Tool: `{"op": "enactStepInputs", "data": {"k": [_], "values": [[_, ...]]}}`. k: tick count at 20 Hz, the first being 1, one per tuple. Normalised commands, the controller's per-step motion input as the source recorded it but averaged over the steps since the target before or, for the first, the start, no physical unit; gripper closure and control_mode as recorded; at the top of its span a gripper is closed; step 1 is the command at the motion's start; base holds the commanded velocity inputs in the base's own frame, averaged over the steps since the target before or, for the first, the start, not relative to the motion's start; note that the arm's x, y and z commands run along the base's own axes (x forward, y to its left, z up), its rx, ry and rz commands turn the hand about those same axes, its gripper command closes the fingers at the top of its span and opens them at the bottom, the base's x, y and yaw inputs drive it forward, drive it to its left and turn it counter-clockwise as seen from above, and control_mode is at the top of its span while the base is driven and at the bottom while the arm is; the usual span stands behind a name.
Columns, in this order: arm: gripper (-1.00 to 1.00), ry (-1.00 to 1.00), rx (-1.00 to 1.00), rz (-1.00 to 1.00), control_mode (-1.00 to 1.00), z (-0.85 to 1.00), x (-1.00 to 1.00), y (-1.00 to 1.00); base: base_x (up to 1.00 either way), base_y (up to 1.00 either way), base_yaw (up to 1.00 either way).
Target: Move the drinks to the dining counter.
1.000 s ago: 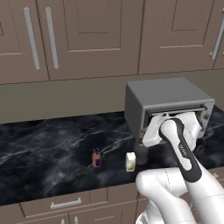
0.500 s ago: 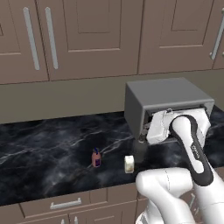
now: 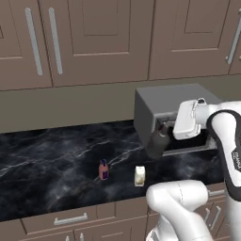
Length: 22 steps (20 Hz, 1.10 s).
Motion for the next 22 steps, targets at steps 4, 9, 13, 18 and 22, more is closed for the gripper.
{"op": "enactStepInputs", "data": {"k": [4,9,13,18,22], "values": [[1.00,-0.09,0.00,0.00,-1.00,1.00,-0.71,-0.40,0.00,0.00,0.00],[1.00,-0.16,0.00,0.00,-1.00,0.90,-0.97,-0.30,0.00,0.00,0.00],[1.00,-0.25,0.00,0.00,-1.00,0.44,-1.00,0.00,0.00,0.00,0.00],[1.00,-0.16,-0.02,0.00,-1.00,0.19,-0.76,0.14,0.00,0.00,0.00],[1.00,-0.02,-0.02,0.00,-1.00,0.00,-0.28,0.10,0.00,0.00,0.00]]}}
